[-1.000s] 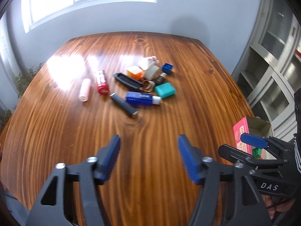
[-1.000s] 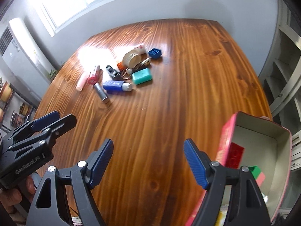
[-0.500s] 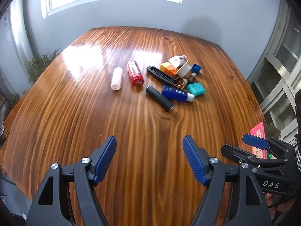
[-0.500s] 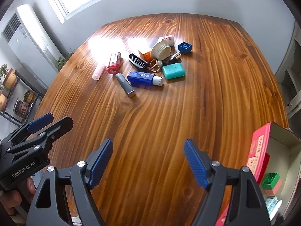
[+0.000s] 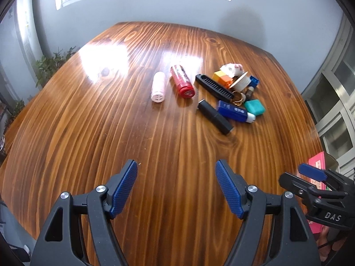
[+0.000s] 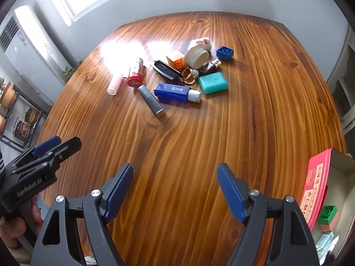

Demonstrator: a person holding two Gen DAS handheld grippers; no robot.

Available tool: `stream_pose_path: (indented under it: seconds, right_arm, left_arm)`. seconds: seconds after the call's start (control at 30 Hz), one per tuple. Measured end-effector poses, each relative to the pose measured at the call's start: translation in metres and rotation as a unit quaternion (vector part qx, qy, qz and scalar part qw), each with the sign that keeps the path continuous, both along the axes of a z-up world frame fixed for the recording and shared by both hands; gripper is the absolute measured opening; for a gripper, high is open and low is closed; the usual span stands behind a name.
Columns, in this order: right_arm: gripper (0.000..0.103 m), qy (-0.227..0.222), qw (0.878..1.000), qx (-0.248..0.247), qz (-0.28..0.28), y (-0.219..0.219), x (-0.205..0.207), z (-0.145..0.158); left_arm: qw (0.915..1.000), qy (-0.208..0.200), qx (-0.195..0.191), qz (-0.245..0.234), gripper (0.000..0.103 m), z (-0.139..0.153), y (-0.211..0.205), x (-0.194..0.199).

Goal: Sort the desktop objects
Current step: 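Withdraw both grippers from the box back over the table, then lower the left gripper onto the pink hair roller and grasp it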

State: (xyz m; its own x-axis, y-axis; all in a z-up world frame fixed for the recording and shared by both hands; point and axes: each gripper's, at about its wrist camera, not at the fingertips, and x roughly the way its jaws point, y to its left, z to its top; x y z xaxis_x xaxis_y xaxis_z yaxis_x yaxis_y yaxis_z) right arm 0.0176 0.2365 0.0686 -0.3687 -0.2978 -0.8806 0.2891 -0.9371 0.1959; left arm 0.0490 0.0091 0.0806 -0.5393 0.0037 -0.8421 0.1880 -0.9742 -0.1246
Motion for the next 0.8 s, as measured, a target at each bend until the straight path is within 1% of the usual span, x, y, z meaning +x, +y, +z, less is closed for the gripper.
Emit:
stream_pose_path:
  seconds: [0.2, 0.47, 0.8]
  right_arm:
    - [0.081, -0.009, 0.999, 0.009, -0.033, 0.008, -0.011, -0.007]
    - [0.081, -0.012, 0.998, 0.019, -0.065, 0.009, -0.030, -0.014]
    - [0.081, -0.016, 0.995, 0.017, -0.094, 0.004, -0.058, -0.026]
  left_arm:
    - [0.9999, -0.007, 0.008, -0.010, 0.076, -0.010, -0.008, -0.027]
    - [0.9998, -0.012, 0.005, -0.016, 0.076, -0.020, -0.024, -0.071]
    - [0.9995, -0.023, -0.001, -0.022, 0.076, -0.034, -0.037, -0.125]
